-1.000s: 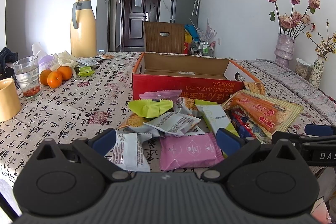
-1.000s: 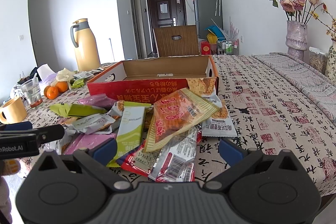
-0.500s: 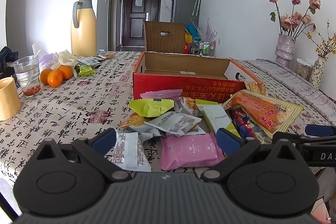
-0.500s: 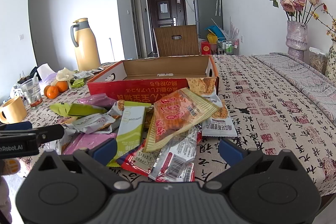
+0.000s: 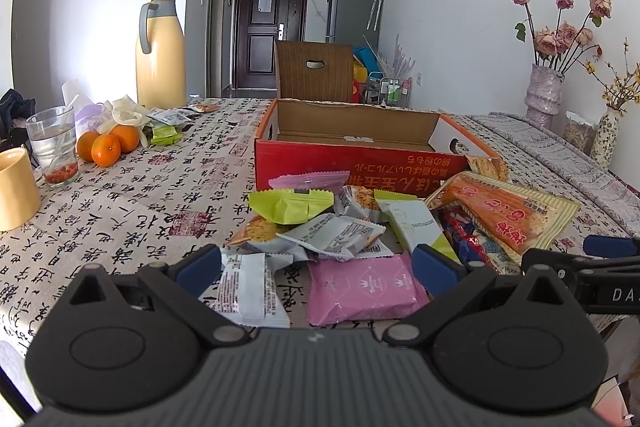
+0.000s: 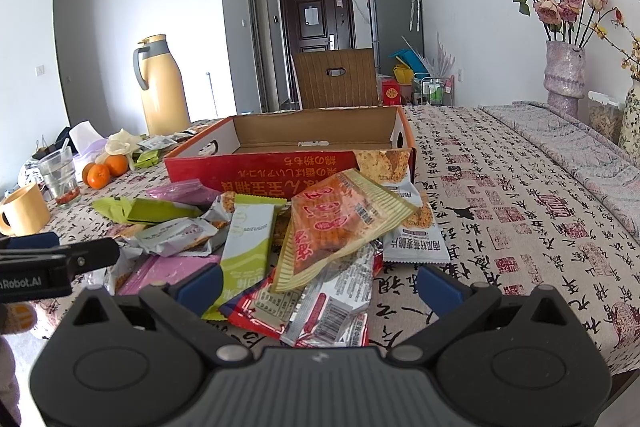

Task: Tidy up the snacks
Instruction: 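Grasp the orange wafer pack with the right gripper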

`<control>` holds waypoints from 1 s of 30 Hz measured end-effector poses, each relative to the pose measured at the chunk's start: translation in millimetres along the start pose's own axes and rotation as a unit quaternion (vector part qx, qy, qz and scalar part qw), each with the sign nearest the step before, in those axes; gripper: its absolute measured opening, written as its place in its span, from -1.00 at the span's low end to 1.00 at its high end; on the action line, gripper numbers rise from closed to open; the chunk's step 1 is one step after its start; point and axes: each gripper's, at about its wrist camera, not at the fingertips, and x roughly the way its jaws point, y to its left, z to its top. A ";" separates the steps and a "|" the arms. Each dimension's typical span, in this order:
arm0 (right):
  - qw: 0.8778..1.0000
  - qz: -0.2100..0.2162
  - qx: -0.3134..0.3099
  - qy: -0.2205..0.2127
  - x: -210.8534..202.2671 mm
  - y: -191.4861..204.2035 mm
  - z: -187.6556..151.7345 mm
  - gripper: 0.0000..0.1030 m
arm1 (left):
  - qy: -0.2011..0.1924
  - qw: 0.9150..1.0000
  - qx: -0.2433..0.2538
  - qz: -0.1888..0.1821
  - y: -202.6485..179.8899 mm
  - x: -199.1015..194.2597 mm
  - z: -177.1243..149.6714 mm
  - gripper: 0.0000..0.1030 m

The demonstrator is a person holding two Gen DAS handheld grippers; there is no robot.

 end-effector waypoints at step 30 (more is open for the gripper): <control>0.982 -0.050 -0.165 0.083 106.7 28.6 55.5 0.78 | 0.009 1.000 -0.012 0.020 16.8 28.7 20.4 1.00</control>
